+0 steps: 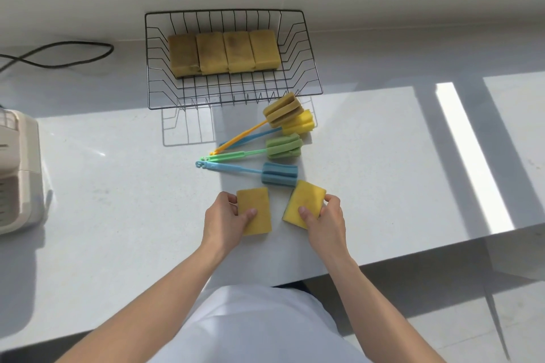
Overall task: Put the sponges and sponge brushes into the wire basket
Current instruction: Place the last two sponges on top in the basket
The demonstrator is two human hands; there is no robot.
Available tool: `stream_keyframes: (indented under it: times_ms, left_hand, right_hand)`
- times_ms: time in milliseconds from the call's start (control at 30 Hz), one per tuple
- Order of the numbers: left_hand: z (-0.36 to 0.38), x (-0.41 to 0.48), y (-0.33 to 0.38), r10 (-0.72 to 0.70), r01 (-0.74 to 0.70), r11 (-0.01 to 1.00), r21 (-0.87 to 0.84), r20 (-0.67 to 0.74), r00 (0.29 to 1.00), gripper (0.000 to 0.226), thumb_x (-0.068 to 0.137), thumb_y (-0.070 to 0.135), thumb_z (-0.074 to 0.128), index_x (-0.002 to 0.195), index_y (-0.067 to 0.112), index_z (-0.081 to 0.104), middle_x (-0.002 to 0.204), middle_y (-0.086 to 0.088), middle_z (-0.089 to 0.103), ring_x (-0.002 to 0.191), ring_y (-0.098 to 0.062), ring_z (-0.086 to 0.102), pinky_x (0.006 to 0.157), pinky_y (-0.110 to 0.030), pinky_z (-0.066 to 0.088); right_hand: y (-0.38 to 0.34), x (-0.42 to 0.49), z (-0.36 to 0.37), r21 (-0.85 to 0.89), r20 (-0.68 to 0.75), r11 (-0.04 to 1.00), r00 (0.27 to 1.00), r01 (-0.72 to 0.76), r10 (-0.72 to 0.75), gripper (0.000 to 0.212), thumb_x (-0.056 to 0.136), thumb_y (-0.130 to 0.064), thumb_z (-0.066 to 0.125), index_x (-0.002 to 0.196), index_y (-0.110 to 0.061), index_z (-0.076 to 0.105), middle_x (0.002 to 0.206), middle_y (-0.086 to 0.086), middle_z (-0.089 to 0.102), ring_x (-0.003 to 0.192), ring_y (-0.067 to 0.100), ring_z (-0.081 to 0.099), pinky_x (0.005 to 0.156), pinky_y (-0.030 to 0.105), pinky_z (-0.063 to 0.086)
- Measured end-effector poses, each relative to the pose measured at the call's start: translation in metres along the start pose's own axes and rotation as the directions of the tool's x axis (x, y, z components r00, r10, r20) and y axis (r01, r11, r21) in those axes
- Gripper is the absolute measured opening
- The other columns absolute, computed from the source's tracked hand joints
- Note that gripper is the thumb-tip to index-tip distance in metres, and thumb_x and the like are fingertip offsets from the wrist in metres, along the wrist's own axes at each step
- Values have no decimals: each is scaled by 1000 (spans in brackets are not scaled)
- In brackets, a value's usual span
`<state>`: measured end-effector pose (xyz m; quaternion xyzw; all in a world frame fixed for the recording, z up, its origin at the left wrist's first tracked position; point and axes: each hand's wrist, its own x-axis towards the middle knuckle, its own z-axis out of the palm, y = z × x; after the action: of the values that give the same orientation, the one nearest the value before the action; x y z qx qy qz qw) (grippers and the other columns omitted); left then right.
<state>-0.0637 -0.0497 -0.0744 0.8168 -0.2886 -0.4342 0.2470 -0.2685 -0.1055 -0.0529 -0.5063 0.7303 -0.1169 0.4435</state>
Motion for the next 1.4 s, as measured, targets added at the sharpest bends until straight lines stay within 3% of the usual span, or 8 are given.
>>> stream_keyframes:
  times_ms: [100, 267, 433, 633, 733, 900, 1033, 1400]
  left_hand:
    - [-3, 1, 0, -15, 15, 999, -46, -5, 1000, 39, 79, 32, 82, 103, 16, 56, 79, 3, 60, 72, -11, 58, 56, -27, 39]
    - [-15, 4, 4, -33, 31, 990, -135, -14, 999, 37, 78, 33, 83, 102, 20, 58, 80, 0, 62, 74, -17, 59, 60, -30, 44]
    - [-37, 4, 21, -8, 0, 954, -299, -25, 1000, 31, 79, 27, 84, 98, 20, 61, 73, 2, 62, 66, -17, 59, 61, -33, 47]
    - [-69, 8, 54, 47, -69, 885, -460, -60, 997, 29, 82, 18, 82, 102, 13, 62, 93, -25, 68, 85, -39, 68, 78, -50, 58]
    - [-82, 19, 69, 74, -111, 857, -503, -94, 993, 30, 81, 18, 82, 103, 14, 62, 84, -17, 67, 78, -31, 68, 73, -44, 57]
    - [-101, 48, 95, 111, -185, 838, -513, -171, 979, 30, 82, 19, 82, 103, 14, 61, 74, -3, 61, 69, -17, 61, 69, -34, 54]
    - [-121, 83, 116, 128, -239, 831, -502, -245, 961, 26, 83, 19, 80, 102, 15, 63, 71, 1, 59, 67, -15, 59, 71, -36, 55]
    - [-177, 201, 165, 121, -276, 891, -361, -396, 910, 32, 85, 24, 78, 109, 10, 62, 84, -2, 64, 72, -13, 60, 62, -25, 47]
  right_hand:
    - [2, 2, -1, 66, 16, 997, 999, -32, 31, 50, 94, -28, 68, 134, -18, 39, 121, 6, 58, 111, 25, 58, 93, 44, 50]
    - [3, 1, -10, 140, -17, 990, 999, -27, 30, 38, 95, -27, 66, 124, -27, 41, 108, 4, 58, 100, 20, 60, 71, 29, 43]
    - [0, 0, -28, 155, -74, 988, 997, 6, 5, 40, 93, -28, 68, 123, -30, 42, 95, 2, 61, 89, 18, 62, 74, 43, 54]
    - [-25, 5, -48, 213, -102, 968, 988, 133, -113, 40, 92, -30, 70, 124, -35, 45, 85, -2, 58, 74, 13, 61, 64, 27, 44]
    - [-51, 13, -52, 233, -114, 950, 976, 207, -185, 40, 92, -31, 70, 122, -39, 46, 82, -4, 55, 65, 2, 57, 63, 26, 45]
    - [-105, 31, -53, 314, -115, 890, 944, 331, -310, 39, 92, -24, 70, 112, -48, 48, 83, -6, 54, 65, -1, 54, 65, 21, 46]
    - [-153, 50, -46, 326, -107, 842, 902, 430, -419, 37, 93, -17, 69, 119, -36, 49, 83, -5, 56, 65, -4, 55, 62, 12, 47]
    - [-267, 116, -11, 272, -25, 816, 851, 510, -524, 38, 93, -25, 68, 122, -35, 46, 95, -3, 62, 83, 9, 62, 63, 12, 47]
